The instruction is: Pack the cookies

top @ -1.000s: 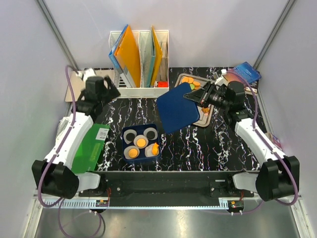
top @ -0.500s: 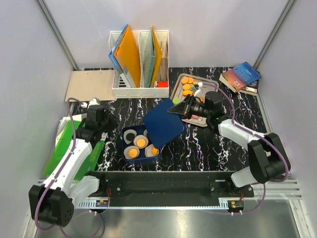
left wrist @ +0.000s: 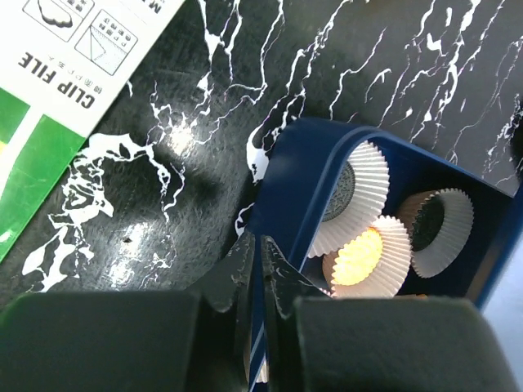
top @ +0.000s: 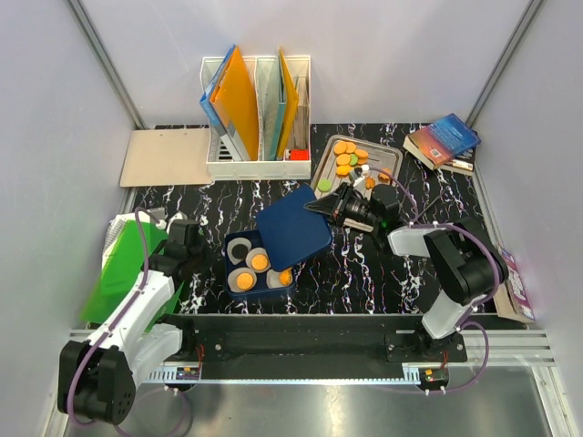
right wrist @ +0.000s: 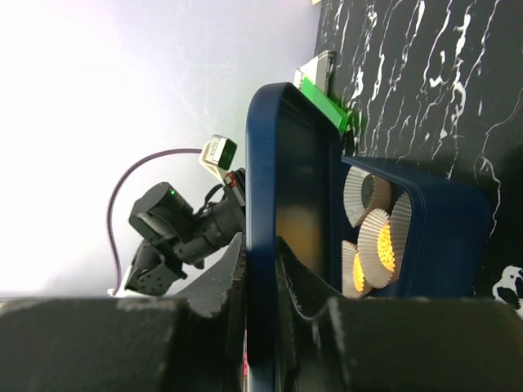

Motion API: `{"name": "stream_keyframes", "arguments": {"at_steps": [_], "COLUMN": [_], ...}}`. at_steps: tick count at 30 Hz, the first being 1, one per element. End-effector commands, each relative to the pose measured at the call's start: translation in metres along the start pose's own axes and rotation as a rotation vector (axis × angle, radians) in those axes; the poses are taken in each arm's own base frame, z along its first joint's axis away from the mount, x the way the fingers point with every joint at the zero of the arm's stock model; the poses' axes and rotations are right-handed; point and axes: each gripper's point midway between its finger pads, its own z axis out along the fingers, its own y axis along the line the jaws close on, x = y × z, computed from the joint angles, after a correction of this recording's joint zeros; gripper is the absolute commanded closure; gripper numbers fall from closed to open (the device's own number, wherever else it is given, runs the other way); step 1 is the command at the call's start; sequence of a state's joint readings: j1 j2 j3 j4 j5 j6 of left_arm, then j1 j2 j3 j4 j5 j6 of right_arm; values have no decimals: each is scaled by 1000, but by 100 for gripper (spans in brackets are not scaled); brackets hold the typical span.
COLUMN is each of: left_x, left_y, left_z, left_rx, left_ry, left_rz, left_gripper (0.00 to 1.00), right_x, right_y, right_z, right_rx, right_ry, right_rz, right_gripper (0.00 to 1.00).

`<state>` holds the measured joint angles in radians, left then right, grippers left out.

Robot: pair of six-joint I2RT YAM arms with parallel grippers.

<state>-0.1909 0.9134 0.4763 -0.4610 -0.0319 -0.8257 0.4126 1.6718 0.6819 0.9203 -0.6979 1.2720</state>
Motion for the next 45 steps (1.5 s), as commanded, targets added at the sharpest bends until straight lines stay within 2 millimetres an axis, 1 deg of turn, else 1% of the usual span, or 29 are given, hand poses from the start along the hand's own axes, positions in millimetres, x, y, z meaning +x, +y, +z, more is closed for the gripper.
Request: {"name": "stream_keyframes", "arguments": {"at_steps": [1,3,5,6,7,9,10,11,12,15,16,18,21,22,24,31,34,39,44,45], "left_x": [-9,-9,-8,-7,-3,-1,0,2,3,7,9,13,17,16,17,15,18,20,19,19], "left_y": [-16,-15,-15,-14,-16,-16,-15,-14,-15,-15,-16,-15,-15,-16,-15,-18,-18,-18,-19,-19], "left_z": [-1,1,2,3,3,4,4,5,5,7,8,10,11,9,9,8,9,9,8,8], "left_rx": [69,70,68,67,84,87,86,85,93,104,108,119,130,140,140,156,157,164,173,175], "left_ry": [-35,-33,-31,-30,-10,-4,-1,2,7,18,23,35,39,36,34,29,38,35,25,25], "left_rz": [-32,-34,-40,-42,-42,-50,-51,-54,-54,-62,-69,-76,-88,-86,-86,-90,-92,-103,-104,-103], "left_gripper": [92,92,93,93,93,94,94,94,94,94,94,94,96,96,96,96,97,97,98,98], "right_x": [-1,0,4,5,7,9,12,13,15,21,23,26,30,32,34,41,42,42,36,39], "right_y": [20,17,8,7,2,-1,-7,-9,-17,-24,-32,-41,-46,-53,-59,-66,-68,-64,-54,-54], "right_z": [0,-1,-1,-1,-1,-1,-2,-1,-2,-1,0,2,4,5,6,5,3,-2,3,5], "right_rx": [-139,-144,-129,-134,-125,-126,-115,-116,-102,-100,-88,-88,-98,-88,-81,-68,-58,-68,-87,-86], "right_ry": [-25,-33,-28,-28,-26,-24,-23,-21,-22,-15,-13,-11,-10,-6,-4,-2,-19,-68,-115,-112], "right_rz": [2,10,26,21,31,34,42,41,53,59,73,92,106,117,126,126,130,107,70,72], "right_gripper": [100,100,100,100,100,100,100,100,100,100,100,100,100,100,100,100,100,100,100,100]}}
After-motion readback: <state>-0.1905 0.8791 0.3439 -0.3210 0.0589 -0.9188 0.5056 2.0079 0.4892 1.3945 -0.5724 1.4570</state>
